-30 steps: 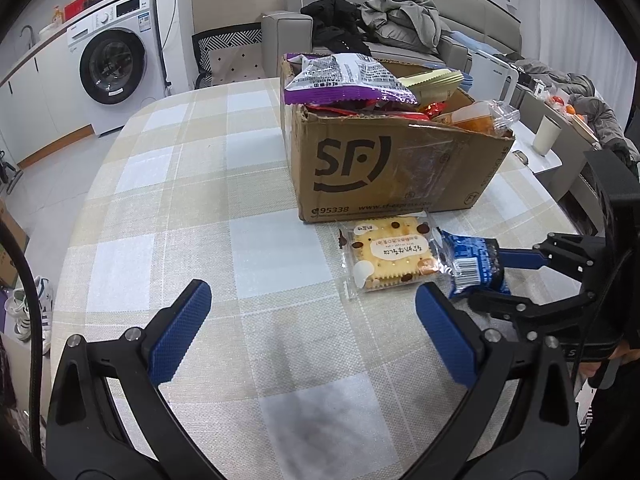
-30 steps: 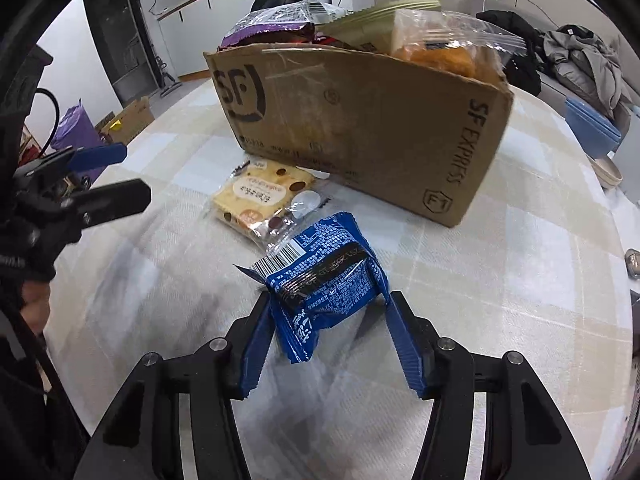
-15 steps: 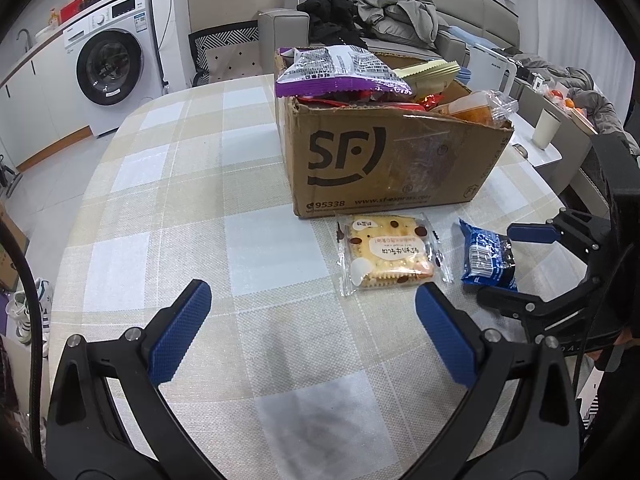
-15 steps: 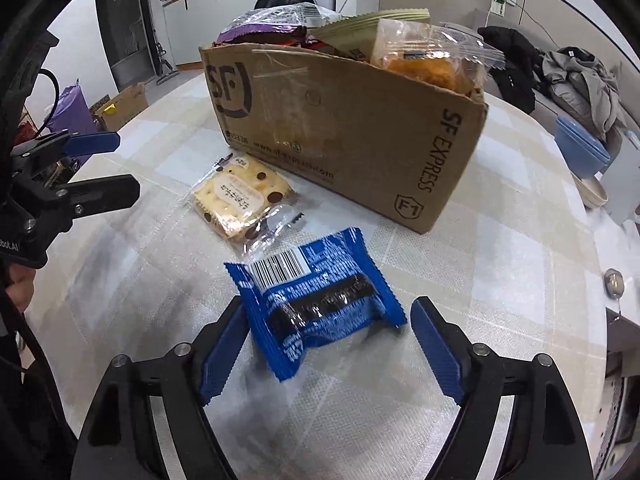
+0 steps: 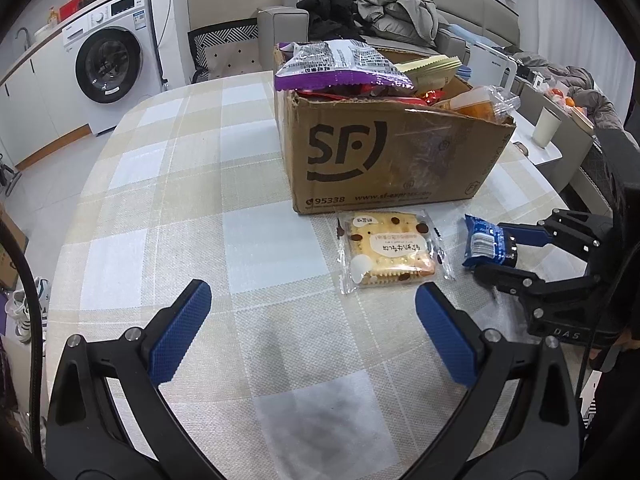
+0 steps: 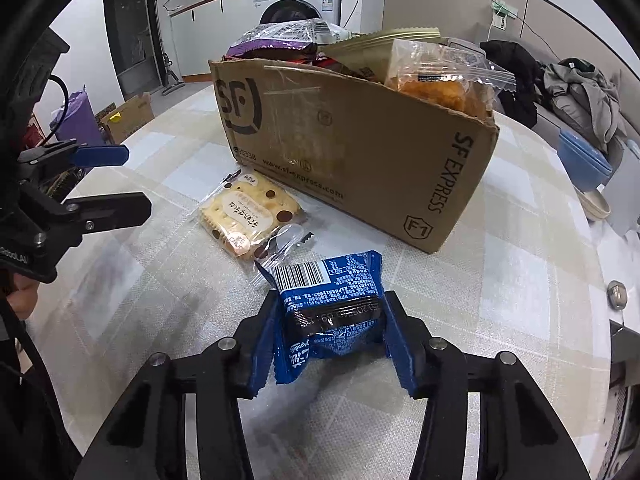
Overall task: Organize snacks
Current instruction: 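Lift the blue snack with the right gripper while the left gripper closes on the cream cookie pack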
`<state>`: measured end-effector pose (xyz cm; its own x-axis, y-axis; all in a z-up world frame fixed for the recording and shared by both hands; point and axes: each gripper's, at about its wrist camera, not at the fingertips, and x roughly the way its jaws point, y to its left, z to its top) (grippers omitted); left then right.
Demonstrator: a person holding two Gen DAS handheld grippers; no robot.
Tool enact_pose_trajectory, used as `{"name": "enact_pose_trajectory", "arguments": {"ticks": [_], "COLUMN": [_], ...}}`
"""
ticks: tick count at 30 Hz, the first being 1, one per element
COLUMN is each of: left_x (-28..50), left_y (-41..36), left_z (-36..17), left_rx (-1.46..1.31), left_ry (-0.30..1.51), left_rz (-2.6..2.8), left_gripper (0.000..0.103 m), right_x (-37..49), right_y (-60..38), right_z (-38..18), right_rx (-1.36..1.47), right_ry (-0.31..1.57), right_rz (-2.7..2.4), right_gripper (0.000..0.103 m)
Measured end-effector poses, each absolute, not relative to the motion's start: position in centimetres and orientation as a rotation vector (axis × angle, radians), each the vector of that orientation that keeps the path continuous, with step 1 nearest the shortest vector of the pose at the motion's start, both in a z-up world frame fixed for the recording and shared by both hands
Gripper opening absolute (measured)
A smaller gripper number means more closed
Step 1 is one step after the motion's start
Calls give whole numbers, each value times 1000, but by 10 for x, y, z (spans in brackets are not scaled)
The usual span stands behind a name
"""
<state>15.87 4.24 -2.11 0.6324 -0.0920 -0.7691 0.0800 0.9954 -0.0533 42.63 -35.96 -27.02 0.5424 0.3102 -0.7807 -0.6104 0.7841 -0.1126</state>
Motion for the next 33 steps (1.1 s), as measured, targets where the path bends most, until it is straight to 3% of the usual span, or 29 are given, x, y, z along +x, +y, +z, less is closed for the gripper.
{"name": "enact_pose_trajectory", "arguments": {"ticks": [33], "left_x": [236], "left_y": [-37], "left_z": [-78], "left_rx": [-4], "left_ry": [994], "left_rz": [-105], "left_gripper": [102], "right_x": [414], "right_y": [-406], "right_z": [-212], "right_rx": [-248], "right_ry": [718], "right_rz": [571], "right_gripper": [49]}}
